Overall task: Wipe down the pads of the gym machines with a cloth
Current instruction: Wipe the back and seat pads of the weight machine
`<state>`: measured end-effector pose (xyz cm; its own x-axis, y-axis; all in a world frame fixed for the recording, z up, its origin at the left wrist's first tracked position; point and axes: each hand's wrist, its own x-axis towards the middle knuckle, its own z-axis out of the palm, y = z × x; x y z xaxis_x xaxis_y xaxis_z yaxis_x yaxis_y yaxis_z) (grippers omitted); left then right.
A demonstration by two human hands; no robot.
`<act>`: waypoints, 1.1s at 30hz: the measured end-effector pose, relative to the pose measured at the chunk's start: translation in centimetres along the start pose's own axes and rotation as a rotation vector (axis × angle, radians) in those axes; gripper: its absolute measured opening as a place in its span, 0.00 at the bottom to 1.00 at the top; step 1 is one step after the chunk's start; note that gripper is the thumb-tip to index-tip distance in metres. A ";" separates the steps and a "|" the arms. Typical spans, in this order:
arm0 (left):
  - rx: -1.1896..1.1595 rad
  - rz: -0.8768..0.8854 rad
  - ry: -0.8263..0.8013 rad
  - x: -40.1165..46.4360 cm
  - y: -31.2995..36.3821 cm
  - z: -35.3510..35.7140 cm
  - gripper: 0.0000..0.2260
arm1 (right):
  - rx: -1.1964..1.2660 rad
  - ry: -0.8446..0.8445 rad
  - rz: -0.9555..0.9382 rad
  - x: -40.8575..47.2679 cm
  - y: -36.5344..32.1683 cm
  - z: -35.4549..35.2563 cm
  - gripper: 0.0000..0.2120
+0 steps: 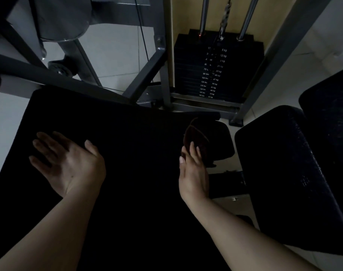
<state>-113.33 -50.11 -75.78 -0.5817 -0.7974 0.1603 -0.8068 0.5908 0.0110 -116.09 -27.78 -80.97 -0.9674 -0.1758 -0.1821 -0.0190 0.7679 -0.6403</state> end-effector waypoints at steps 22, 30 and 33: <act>0.188 0.641 -0.178 -10.7 -0.9 -1.2 0.31 | -0.258 0.004 -0.016 5.5 -0.6 -0.2 0.23; 0.176 0.613 -0.167 -10.6 -0.8 -0.8 0.30 | -0.184 0.003 -0.178 -2.9 0.4 0.9 0.25; 0.182 0.620 -0.178 -10.6 -0.7 -0.7 0.31 | -0.233 -0.021 -0.219 -5.9 1.0 0.4 0.25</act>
<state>-106.50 -42.00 -76.77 -0.9390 -0.3341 -0.0817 -0.3130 0.9285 -0.1996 -110.35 -26.27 -80.81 -0.9285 -0.3635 -0.0758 -0.2860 0.8303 -0.4783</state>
